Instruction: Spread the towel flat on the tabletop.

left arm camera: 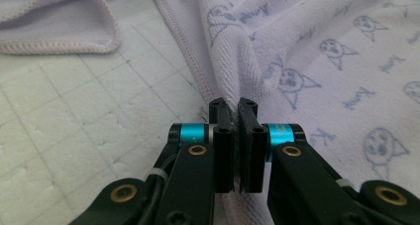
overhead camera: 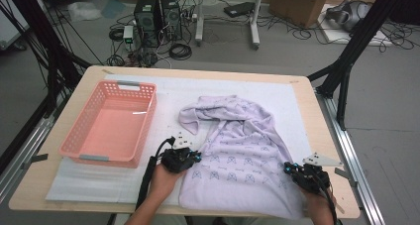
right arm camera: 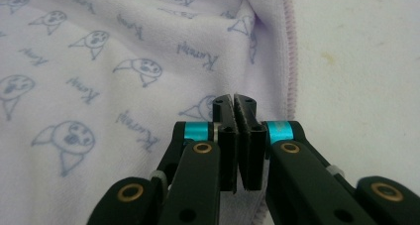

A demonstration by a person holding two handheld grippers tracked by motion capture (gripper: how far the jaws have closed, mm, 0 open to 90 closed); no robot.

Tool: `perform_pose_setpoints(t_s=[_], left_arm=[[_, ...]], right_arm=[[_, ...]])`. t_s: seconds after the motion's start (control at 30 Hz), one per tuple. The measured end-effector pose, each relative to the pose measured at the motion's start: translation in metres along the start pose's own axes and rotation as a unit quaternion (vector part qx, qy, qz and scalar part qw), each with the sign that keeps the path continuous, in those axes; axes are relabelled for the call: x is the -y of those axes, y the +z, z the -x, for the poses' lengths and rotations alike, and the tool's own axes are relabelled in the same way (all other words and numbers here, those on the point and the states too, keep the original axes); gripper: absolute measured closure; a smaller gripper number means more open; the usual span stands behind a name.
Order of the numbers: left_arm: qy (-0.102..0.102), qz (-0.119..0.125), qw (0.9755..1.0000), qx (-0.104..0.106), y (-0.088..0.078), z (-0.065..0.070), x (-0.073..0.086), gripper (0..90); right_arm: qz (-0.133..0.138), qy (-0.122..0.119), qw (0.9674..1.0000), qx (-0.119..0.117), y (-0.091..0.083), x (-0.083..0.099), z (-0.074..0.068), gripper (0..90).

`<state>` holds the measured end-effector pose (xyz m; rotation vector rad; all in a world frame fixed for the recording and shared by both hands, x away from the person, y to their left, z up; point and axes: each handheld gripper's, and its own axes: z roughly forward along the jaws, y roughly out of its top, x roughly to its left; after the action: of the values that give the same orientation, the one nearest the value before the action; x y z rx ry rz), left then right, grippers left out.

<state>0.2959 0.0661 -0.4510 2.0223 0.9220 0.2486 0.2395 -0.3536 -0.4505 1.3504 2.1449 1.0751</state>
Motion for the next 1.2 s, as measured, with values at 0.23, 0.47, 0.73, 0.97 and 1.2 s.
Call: perform_pose_setpoints(t_s=[0.23,0.47,0.73,0.97,1.2], left_arm=[[-0.003,0.008,0.9999,0.013,-0.022,0.006,0.017,86.5],[0.000,0.017,0.9995,0.025,-0.046,0.014,0.031,86.5],[0.005,0.022,0.9982,0.056,-0.073,0.031,0.057,86.4],[-0.001,0.028,0.9981,0.054,-0.080,0.034,0.062,65.8],[-0.009,0.058,0.9978,0.031,-0.068,0.018,0.045,49.1]], right_arm=[[-0.012,-0.014,0.9996,-0.024,-0.014,0.008,-0.008,88.4],[-0.020,-0.049,0.9976,-0.045,-0.032,0.017,-0.024,88.4],[-0.027,-0.054,0.9939,-0.092,-0.055,0.034,-0.039,88.4],[-0.010,-0.045,0.9927,-0.111,-0.069,0.041,-0.041,79.0],[0.032,-0.011,0.9983,-0.047,-0.048,0.014,-0.021,69.7]])
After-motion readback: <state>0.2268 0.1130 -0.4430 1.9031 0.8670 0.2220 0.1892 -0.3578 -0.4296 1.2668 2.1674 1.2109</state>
